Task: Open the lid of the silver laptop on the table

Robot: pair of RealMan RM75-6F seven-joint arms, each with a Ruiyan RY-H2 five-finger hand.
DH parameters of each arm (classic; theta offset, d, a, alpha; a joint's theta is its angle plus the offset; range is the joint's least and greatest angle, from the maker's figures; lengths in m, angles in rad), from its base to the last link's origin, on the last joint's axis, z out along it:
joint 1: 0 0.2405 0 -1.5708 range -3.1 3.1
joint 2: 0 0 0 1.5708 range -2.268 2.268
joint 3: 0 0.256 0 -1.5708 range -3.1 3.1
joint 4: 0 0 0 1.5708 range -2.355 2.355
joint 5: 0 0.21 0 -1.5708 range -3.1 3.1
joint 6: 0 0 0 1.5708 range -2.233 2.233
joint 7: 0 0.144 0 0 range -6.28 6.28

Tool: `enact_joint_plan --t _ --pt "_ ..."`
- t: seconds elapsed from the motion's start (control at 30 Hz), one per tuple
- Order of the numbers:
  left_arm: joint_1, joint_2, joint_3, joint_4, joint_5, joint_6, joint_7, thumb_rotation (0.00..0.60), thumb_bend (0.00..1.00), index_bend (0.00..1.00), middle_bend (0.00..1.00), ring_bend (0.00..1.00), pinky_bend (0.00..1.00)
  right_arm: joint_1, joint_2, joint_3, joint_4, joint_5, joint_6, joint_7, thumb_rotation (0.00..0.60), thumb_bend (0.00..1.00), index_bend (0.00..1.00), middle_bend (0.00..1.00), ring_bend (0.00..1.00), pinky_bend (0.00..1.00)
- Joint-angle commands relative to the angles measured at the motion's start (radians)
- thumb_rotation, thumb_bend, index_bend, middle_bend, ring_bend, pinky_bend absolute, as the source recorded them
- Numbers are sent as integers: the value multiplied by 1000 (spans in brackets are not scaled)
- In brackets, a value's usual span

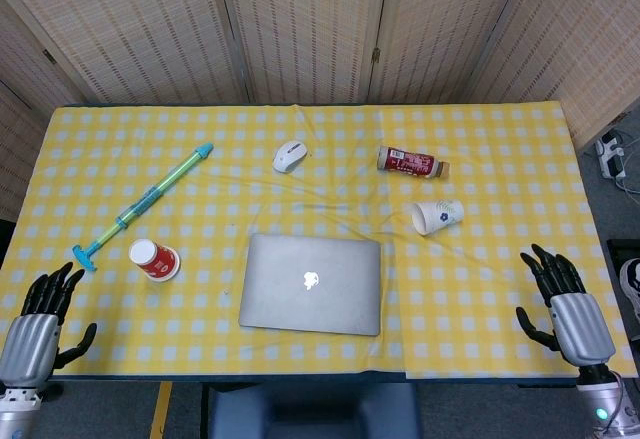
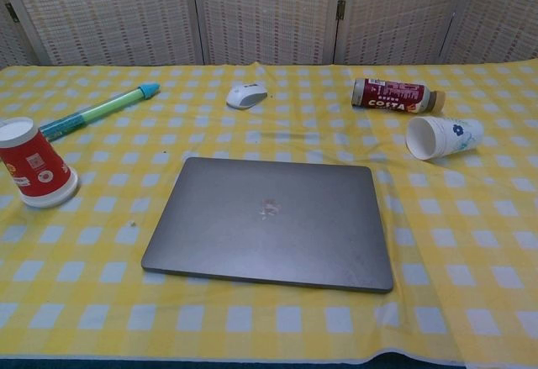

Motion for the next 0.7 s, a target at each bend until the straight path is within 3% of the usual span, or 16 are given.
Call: enact_joint_plan --t 0.03,0.43,0.7 --pt "-4 0 -5 -7 -10 -11 9 600 434 18 24 5 0 7 3 13 -5 5 -18 -3 600 450 0 0 21 0" --pt "-5 1 -1 -16 1 -21 1 600 434 19 24 6 0 29 -4 25 -2 -53 -65 -7 600 450 0 0 33 0" --pt "-24 8 7 2 49 -29 -32 600 433 19 24 6 0 107 -34 12 -92 -175 -159 -125 600 450 0 0 31 0"
